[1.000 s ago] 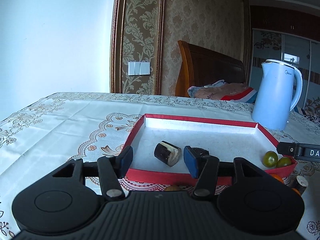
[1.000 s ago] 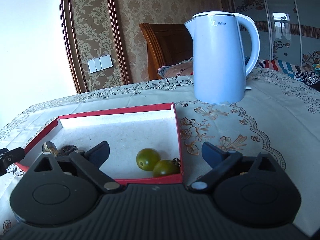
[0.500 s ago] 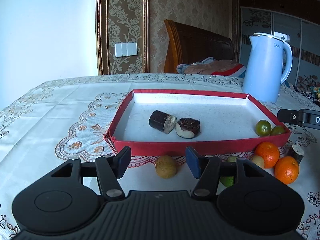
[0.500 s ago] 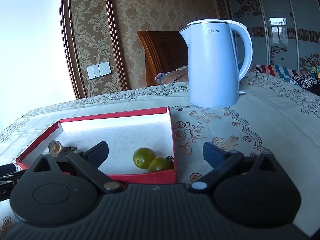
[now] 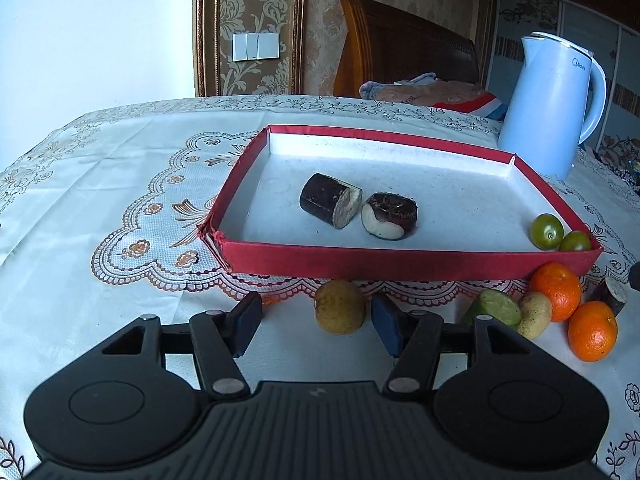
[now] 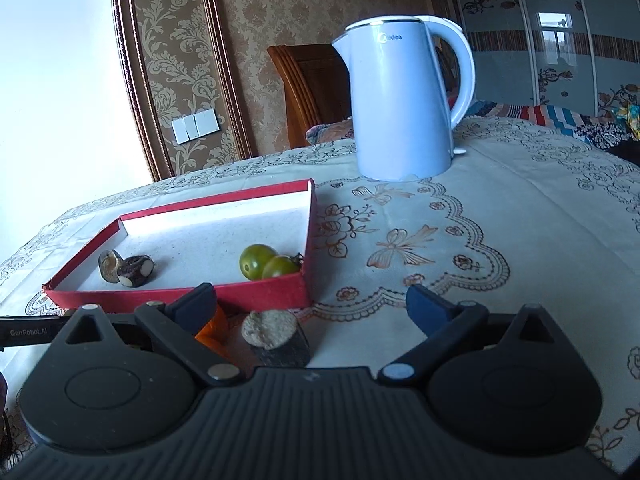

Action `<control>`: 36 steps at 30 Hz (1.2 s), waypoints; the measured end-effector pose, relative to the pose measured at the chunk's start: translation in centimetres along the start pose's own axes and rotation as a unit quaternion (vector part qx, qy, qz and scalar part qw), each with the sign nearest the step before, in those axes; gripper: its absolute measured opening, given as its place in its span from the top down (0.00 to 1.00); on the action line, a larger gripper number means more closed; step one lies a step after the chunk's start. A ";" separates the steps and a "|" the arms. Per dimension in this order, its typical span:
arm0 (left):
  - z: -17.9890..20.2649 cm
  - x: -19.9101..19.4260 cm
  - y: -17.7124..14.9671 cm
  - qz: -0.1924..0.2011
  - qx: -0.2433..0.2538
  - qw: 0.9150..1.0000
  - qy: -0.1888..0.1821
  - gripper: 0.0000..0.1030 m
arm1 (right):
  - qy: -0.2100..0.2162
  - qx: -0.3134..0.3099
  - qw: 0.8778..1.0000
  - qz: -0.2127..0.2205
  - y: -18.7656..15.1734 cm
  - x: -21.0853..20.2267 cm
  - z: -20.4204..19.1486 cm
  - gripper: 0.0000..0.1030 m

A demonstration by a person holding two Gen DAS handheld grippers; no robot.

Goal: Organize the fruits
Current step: 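Withdraw both open tools from the tray toward the produce beside it, then close the right tool on the dark eggplant chunk with pale cut top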

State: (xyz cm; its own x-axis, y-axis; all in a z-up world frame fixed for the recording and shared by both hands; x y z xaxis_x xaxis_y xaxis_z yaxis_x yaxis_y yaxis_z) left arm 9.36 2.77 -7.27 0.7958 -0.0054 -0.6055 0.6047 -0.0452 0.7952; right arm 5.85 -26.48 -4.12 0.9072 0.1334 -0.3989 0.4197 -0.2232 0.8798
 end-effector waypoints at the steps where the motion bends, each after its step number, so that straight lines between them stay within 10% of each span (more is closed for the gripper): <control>1: 0.1 0.0 0.1 -0.001 0.002 1.000 -0.001 0.40 | 0.002 0.004 1.000 -0.001 -0.1 -0.3 0.4 0.02; 14: 0.1 0.2 0.1 -0.002 0.003 1.000 -0.007 0.34 | -0.035 -0.091 0.995 -0.035 -1.9 -0.9 0.0 0.04; 36: 0.4 0.3 0.0 -0.005 0.008 1.000 -0.007 0.26 | -0.017 -0.129 0.989 -0.068 -2.0 2.6 -2.9 0.41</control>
State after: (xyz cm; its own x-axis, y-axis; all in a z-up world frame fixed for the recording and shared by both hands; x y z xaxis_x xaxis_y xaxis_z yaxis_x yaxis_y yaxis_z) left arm 9.59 2.42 -7.40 0.7896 -0.0185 -0.6133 0.6114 -0.0607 0.7890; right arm 7.30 -22.92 -6.17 0.8454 0.1113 -0.5224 0.5203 0.0498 0.8525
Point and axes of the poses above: each gripper's, at about its wrist camera, not at the fingertips, and x roughly the way its jaws point, z to its right, y to its top, the point moved 9 cm from there along x, roughly the way its jaws point, and after that the axes turned 5 degrees about x, right-handed, at the moved point
